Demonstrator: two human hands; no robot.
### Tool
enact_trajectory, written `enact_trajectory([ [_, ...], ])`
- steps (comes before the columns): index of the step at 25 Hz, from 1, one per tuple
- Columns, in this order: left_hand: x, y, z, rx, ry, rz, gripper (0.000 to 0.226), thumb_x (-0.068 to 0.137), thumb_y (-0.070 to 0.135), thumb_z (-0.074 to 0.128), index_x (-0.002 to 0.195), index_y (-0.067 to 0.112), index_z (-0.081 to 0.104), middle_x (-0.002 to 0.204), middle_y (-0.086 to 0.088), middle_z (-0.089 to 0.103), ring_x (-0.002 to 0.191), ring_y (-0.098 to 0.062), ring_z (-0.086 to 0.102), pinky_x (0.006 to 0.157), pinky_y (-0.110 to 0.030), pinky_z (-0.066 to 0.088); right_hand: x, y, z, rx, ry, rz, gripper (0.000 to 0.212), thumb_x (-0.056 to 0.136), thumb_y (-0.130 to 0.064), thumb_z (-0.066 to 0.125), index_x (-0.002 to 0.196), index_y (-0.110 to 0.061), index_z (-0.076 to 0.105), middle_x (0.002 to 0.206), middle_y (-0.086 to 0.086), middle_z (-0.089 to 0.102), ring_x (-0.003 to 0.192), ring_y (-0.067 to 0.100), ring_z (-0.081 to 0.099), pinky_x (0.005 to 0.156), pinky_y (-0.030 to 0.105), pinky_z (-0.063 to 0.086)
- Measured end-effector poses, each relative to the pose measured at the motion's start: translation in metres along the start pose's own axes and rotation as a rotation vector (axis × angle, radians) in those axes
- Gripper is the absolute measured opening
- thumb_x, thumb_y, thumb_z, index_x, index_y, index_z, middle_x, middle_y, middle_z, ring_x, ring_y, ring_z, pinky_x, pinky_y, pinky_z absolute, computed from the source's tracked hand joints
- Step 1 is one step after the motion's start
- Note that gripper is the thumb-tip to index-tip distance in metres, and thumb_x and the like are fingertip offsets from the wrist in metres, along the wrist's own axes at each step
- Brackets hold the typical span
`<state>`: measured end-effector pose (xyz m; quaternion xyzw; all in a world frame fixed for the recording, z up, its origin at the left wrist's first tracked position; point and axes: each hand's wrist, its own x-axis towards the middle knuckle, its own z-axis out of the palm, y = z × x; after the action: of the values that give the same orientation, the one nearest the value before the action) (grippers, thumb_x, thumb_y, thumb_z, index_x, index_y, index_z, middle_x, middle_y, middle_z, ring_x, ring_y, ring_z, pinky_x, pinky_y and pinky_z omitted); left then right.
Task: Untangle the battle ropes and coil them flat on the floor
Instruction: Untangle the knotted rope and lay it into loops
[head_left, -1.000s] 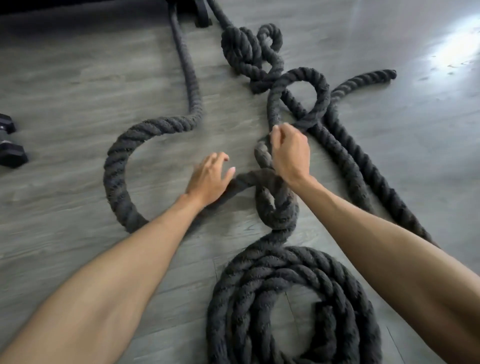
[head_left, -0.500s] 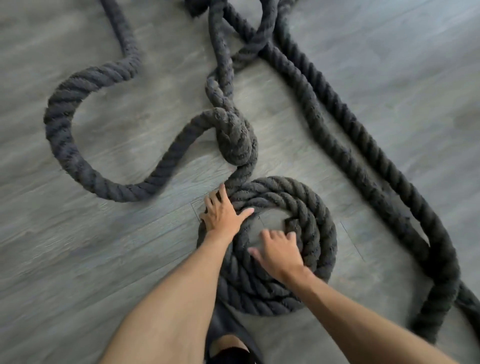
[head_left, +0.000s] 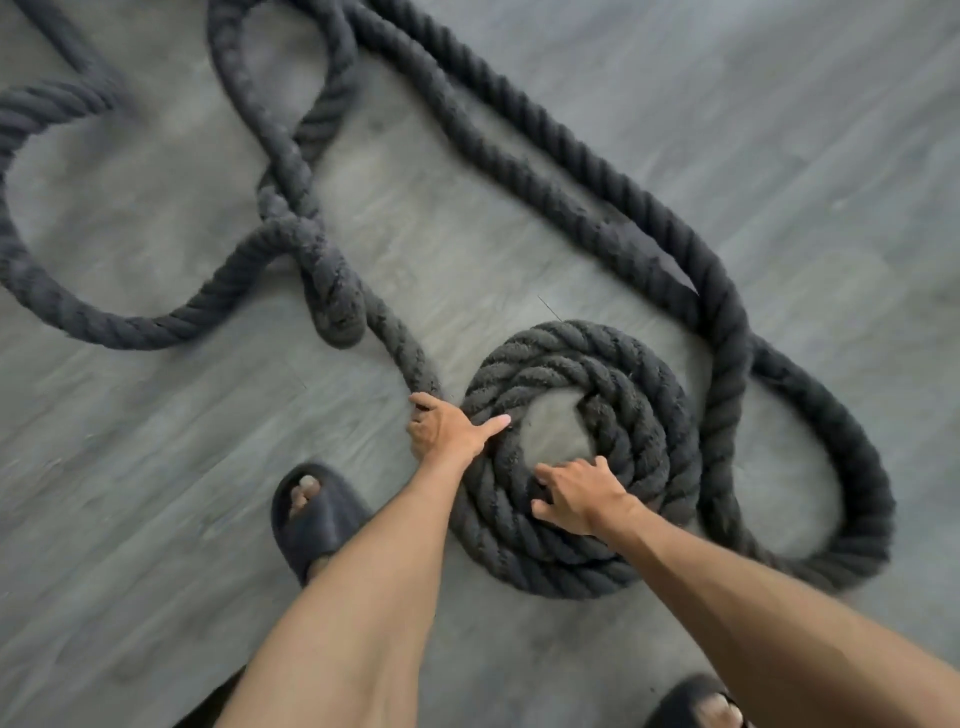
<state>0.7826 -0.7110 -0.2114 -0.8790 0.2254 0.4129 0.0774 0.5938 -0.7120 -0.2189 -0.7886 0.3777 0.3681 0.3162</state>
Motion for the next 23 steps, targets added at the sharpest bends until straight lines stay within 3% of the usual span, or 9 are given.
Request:
enact_trajectory([
  [3,-0.057,-0.010,0.074,-0.121,-0.040,-0.058,0.129,0.060,0.074,0.076,0.141,-0.004,0.013,0.141,-0.021,0.046,0.126,-0.036,0.050,0.097,-0.041,0.047,-0.045,0.042,0.042,-0.082,-0.052,0.103,0.046,0.090,-0.051,0.050,0.129,-0.025,0.053,0.129,0.010,0.062,0.126,0.031,0.053,0.109,0.046,0.028],
  [7,-0.139,-0.028,0.159,-0.392,-0.475,-0.263,0.120,0.081,0.053,0.073,0.151,0.002,-0.010,0.129,-0.028,0.056,0.082,-0.039,0.071,0.069,-0.051,0.060,-0.107,0.080,0.098,-0.173,-0.117,0.415,0.046,0.098,-0.027,0.040,0.142,-0.013,0.047,0.142,0.015,0.049,0.137,0.034,0.038,0.123,0.055,0.006],
  [9,-0.162,-0.029,0.180,-0.361,-0.665,-0.316,0.085,0.094,0.051,0.056,0.149,0.000,0.016,0.095,-0.030,0.064,0.060,-0.033,0.067,0.071,-0.052,0.060,-0.125,0.093,0.124,-0.141,-0.017,0.563,0.046,0.097,-0.018,0.035,0.140,-0.007,0.049,0.140,0.018,0.048,0.137,0.038,0.037,0.121,0.058,0.010],
  [11,-0.168,-0.031,0.179,-0.252,-0.699,-0.289,0.064,0.101,0.049,0.041,0.132,-0.007,0.039,0.080,-0.028,0.064,0.061,-0.034,0.066,0.066,-0.048,0.059,-0.133,0.088,0.137,-0.091,0.247,0.553,0.043,0.092,-0.015,0.036,0.129,-0.006,0.055,0.124,0.018,0.053,0.121,0.038,0.047,0.112,0.056,0.030],
  [14,-0.147,-0.034,0.154,-0.237,-0.301,-0.225,0.058,0.092,0.046,0.039,0.095,-0.008,0.060,0.087,-0.025,0.072,0.070,-0.037,0.070,0.073,-0.049,0.060,-0.121,0.055,0.128,0.094,0.538,0.243,0.037,0.083,-0.023,0.045,0.116,-0.009,0.057,0.111,0.013,0.053,0.102,0.034,0.052,0.086,0.045,0.045],
  [16,-0.124,-0.043,0.129,-0.363,0.013,-0.209,0.061,0.088,0.050,0.041,0.117,-0.002,0.058,0.112,-0.023,0.068,0.094,-0.040,0.068,0.087,-0.045,0.056,-0.102,0.016,0.112,0.198,0.531,0.086,0.035,0.086,-0.024,0.047,0.117,-0.009,0.057,0.110,0.011,0.053,0.103,0.032,0.053,0.085,0.042,0.047],
  [18,-0.111,-0.043,0.103,-0.590,0.176,-0.259,0.078,0.091,0.059,0.038,0.142,0.000,0.036,0.132,-0.024,0.057,0.110,-0.043,0.062,0.093,-0.047,0.052,-0.079,-0.017,0.102,0.311,0.444,0.002,0.047,0.092,-0.026,0.053,0.134,-0.006,0.050,0.120,0.013,0.052,0.112,0.033,0.052,0.094,0.042,0.046],
  [21,-0.098,-0.045,0.082,-0.767,0.242,-0.311,0.073,0.102,0.054,0.027,0.141,-0.006,0.038,0.141,-0.027,0.049,0.125,-0.043,0.052,0.105,-0.044,0.041,-0.044,-0.056,0.091,0.572,0.248,-0.042,0.079,0.092,-0.035,0.062,0.155,-0.008,0.022,0.134,0.017,0.050,0.126,0.034,0.047,0.106,0.044,0.040],
  [23,-0.090,-0.053,0.070,-0.858,0.262,-0.325,0.071,0.104,0.051,0.022,0.142,-0.006,0.040,0.146,-0.025,0.044,0.133,-0.039,0.044,0.111,-0.040,0.029,-0.026,-0.076,0.085,0.603,0.183,-0.011,0.081,0.090,-0.045,0.065,0.153,-0.013,0.025,0.131,0.018,0.053,0.125,0.036,0.050,0.103,0.047,0.041],
])
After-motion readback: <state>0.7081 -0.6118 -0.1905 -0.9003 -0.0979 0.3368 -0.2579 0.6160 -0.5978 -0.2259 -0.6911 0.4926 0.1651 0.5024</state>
